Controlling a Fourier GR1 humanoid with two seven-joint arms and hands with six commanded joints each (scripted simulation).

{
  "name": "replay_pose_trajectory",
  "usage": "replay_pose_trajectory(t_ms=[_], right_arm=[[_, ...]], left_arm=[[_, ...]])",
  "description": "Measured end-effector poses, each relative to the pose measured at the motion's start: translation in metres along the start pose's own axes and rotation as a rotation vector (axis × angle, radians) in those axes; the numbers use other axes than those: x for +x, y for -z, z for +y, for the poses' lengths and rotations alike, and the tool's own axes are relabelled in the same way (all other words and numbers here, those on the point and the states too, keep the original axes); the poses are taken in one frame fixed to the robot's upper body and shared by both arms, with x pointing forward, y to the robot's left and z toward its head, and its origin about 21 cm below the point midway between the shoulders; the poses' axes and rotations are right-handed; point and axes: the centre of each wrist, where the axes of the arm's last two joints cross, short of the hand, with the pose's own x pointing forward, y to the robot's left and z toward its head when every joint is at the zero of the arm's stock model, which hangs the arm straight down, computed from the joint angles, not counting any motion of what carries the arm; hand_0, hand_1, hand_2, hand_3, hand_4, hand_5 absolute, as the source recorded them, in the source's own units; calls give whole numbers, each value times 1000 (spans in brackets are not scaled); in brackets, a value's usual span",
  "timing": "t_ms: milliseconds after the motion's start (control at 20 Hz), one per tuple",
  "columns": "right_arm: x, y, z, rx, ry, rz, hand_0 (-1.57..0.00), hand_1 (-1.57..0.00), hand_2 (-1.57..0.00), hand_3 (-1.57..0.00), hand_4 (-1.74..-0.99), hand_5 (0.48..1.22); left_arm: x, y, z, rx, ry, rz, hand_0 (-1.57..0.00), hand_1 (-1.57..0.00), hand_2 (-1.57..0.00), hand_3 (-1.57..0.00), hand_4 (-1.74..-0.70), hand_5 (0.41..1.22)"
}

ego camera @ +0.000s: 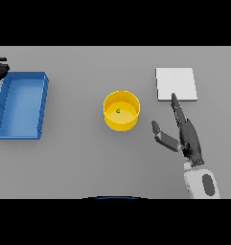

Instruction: Pick up the red beaker and tilt it to pour out 1 green nut into yellow bowl. Pick up the yellow bowl and place it on the metallic measuring scale.

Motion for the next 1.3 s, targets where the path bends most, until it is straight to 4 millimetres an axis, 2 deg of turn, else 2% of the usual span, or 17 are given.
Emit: replay_pose_trajectory(t_ms=[100, 150, 200, 250, 300, 350, 450, 550, 700, 850, 950, 1050, 1100, 1200, 1300], right_arm=[[-2, -1, -1, 3, -5, 12, 1, 1, 1, 1, -1157, 671], [-1, -2, 1, 4, -1, 0, 1, 1, 1, 1, -1155, 669], [-1, -1, -2, -2, 3, 10, 1, 1, 1, 1, -1155, 670], [-2, -6, -2, 0, 7, -5, 1, 1, 1, 1, -1153, 670], [-2, -5, -2, 2, 10, 5, 1, 1, 1, 1, -1151, 670], [-1, -5, -1, 0, 7, 4, 1, 1, 1, 1, -1149, 670], [0, -3, 0, -2, 8, 5, 1, 1, 1, 1, -1153, 670], [-1, -4, -1, -3, 12, 8, 1, 1, 1, 1, -1155, 669], [-2, -3, 2, -5, -11, 12, 1, 1, 1, 1, -1157, 665], [-3, -2, -4, -13, -29, 13, 1, 1, 1, 1, -1154, 657], [0, 2, 1, -10, -43, 34, 1, 1, 1, 1, -1131, 631], [3, 7, 0, 8, -117, 59, 1, 1, 1, 1, -1087, 649], [4, 9, -3, 64, -140, 16, 1, 1, 1, 1, -1080, 662], [10, 18, -7, 176, -233, -26, 1, 1, 1, 1, -1103, 662], [17, 31, -10, 255, -403, -15, 1, 1, 1, 1, -1128, 637]], left_arm=[[-4, -9, -2, 5, -12, 35, -1571, -1571, -1571, -1571, -1741, 925], [-6, -14, -4, -4, -19, 49, -1571, -1571, -1571, -1571, -1655, 868], [-6, -20, -3, -10, -22, 61, -1571, -1571, -1526, -1525, -1521, 818], [-5, -26, 0, -19, -15, 61, -1469, -1344, -1276, -1318, -1369, 774], [-5, -31, -1, -71, 5, 21, -1175, -1075, -1021, -1055, -1232, 737], [-6, -36, 6, -104, 3, -1, -940, -860, -817, -843, -1126, 705], [-4, -41, 11, -200, -41, -11, -601, -550, -522, -539, -976, 664], [-8, -42, 17, -223, 41, 8, -384, -351, -334, -345, -875, 644], [-8, -41, 8, -237, 126, 55, -196, -179, -170, -176, -813, 627], [-10, -39, 7, -207, 151, 32, -100, -91, -87, -90, -783, 631], [-7, -38, 9, -191, 135, -6, -64, -58, -55, -57, -778, 633], [-5, -40, 6, -188, 99, -52, -40, -37, -35, -36, -784, 644], [-6, -41, 3, -193, 71, -74, -32, -29, -28, -29, -786, 652], [-2, -43, 2, -196, 39, -85, -20, -18, -17, -18, -798, 661], [-1, -43, -1, -204, 29, -92, -13, -11, -11, -11, -800, 673]])
